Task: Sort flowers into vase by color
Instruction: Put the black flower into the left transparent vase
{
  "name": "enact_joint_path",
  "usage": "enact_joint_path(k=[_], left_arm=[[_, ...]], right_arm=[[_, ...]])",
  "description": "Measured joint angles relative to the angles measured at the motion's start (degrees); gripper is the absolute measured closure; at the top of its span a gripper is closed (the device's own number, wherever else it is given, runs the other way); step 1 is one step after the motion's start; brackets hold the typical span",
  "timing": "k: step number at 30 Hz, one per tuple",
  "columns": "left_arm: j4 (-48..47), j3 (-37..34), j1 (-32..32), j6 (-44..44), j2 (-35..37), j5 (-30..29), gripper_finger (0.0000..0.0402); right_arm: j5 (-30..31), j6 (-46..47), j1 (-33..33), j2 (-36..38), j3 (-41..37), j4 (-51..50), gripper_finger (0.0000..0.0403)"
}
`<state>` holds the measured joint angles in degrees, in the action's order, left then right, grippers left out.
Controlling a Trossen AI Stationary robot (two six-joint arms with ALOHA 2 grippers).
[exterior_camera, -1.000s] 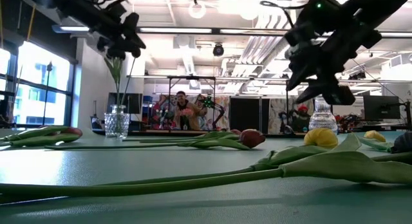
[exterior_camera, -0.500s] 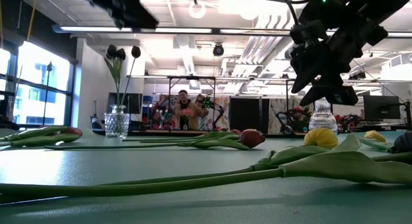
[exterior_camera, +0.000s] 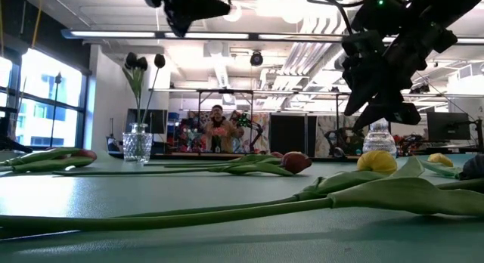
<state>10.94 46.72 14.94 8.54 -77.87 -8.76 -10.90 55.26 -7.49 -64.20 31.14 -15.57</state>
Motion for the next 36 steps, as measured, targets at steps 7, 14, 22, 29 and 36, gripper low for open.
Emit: enact_joint_path(k=[7,14,22,29,36], left_arm=[[14.9,0.1,4.0,12.7,-10.7,1.2,0.0259],[15.6,9.7,10.4,17.2,-24.9,2.5,0.0262],[4.5,21.2,12.8,22.5,-36.6,6.4,0.0262],[-2.4,22.8,11.7,28.1,-39.7,6.8,0.0262],[-1.9,22.8,11.7,29.5,-41.8,6.4,0.0265]], right_arm=[[-1.7,-2.9,0.0,0.0,0.0,-2.2,0.0273],[-2.8,-8.0,0.0,0.0,0.0,-6.0,0.0273],[-3.6,-7.8,1.1,0.0,0.0,-8.6,0.0273],[0.4,-3.7,3.9,0.0,0.0,-7.6,0.0273],[1.5,-1.1,7.2,0.0,0.0,-7.4,0.0273]])
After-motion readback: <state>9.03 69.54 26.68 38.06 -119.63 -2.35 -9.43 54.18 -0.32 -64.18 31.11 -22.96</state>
